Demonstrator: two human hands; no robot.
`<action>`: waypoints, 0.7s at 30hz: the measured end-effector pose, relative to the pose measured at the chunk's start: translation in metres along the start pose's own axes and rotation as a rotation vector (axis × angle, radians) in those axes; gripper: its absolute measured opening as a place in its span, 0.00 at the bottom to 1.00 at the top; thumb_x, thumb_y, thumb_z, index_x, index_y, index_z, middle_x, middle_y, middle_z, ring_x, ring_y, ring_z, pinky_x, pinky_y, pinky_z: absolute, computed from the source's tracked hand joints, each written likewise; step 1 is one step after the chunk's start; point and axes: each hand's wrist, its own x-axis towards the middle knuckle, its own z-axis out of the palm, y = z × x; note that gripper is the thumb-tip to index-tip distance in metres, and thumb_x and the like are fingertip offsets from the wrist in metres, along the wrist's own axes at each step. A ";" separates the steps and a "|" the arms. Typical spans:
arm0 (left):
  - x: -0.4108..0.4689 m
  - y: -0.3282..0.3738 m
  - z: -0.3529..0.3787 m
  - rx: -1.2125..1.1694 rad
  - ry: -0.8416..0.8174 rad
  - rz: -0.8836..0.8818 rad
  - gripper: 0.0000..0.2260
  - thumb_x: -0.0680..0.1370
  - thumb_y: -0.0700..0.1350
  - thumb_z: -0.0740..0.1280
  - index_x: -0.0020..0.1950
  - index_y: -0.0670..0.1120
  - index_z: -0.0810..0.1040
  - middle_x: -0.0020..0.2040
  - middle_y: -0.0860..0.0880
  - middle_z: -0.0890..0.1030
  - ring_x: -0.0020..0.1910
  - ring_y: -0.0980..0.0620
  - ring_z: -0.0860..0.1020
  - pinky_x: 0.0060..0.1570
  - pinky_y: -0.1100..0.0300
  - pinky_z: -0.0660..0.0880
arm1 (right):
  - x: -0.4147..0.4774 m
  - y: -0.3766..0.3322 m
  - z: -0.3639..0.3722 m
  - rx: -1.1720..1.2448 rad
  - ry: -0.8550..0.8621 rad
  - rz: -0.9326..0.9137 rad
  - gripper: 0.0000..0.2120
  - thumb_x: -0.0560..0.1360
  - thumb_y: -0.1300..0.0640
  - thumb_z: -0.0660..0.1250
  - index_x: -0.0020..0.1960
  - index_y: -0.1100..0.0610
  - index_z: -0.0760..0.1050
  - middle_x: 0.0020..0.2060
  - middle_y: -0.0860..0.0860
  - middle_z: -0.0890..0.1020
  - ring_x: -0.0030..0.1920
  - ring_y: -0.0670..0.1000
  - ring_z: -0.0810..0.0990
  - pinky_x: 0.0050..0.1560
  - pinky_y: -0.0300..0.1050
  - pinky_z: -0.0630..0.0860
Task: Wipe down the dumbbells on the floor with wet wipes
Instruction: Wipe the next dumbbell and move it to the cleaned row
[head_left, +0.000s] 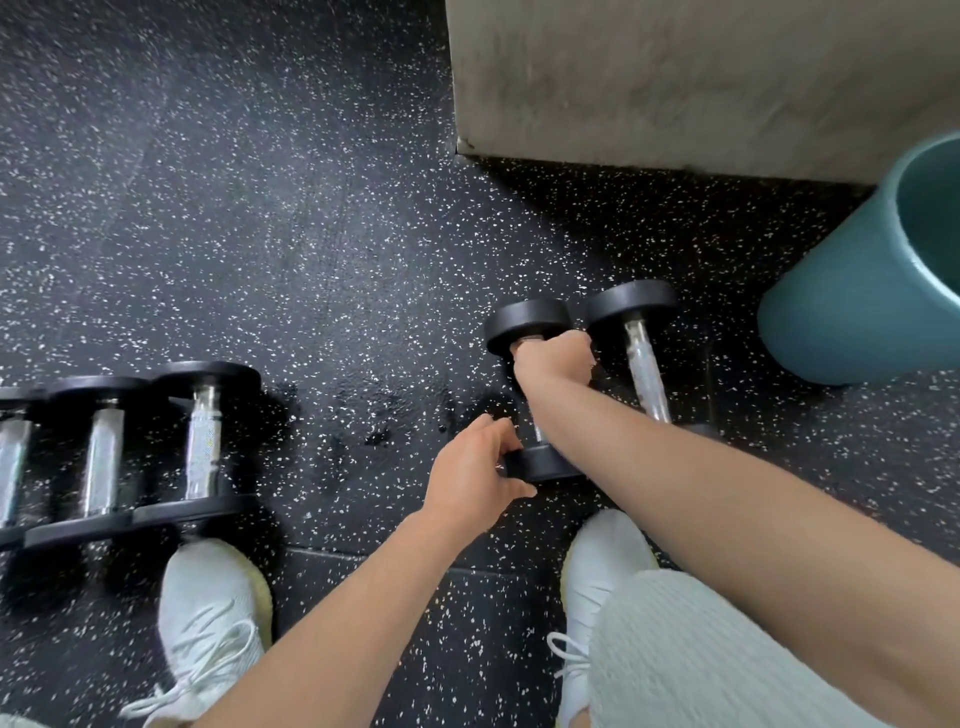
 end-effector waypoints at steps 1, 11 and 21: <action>-0.001 -0.002 0.000 0.001 0.000 -0.002 0.22 0.65 0.51 0.85 0.51 0.51 0.77 0.48 0.56 0.75 0.46 0.51 0.77 0.46 0.52 0.75 | -0.009 0.001 0.003 -0.021 0.037 -0.025 0.23 0.73 0.57 0.74 0.64 0.62 0.70 0.59 0.60 0.82 0.59 0.63 0.82 0.57 0.54 0.78; 0.000 -0.006 0.006 -0.007 0.014 0.049 0.21 0.67 0.53 0.84 0.53 0.51 0.78 0.48 0.56 0.75 0.46 0.52 0.76 0.46 0.52 0.76 | 0.036 0.016 -0.014 0.206 -0.344 0.012 0.21 0.66 0.60 0.80 0.56 0.64 0.79 0.45 0.58 0.86 0.46 0.58 0.86 0.50 0.51 0.83; 0.000 -0.003 0.006 0.036 0.022 0.067 0.20 0.69 0.53 0.83 0.52 0.52 0.76 0.48 0.56 0.75 0.46 0.52 0.75 0.44 0.54 0.72 | 0.041 0.018 -0.026 0.403 -0.685 0.132 0.09 0.78 0.64 0.70 0.56 0.68 0.79 0.50 0.61 0.86 0.47 0.54 0.88 0.43 0.47 0.82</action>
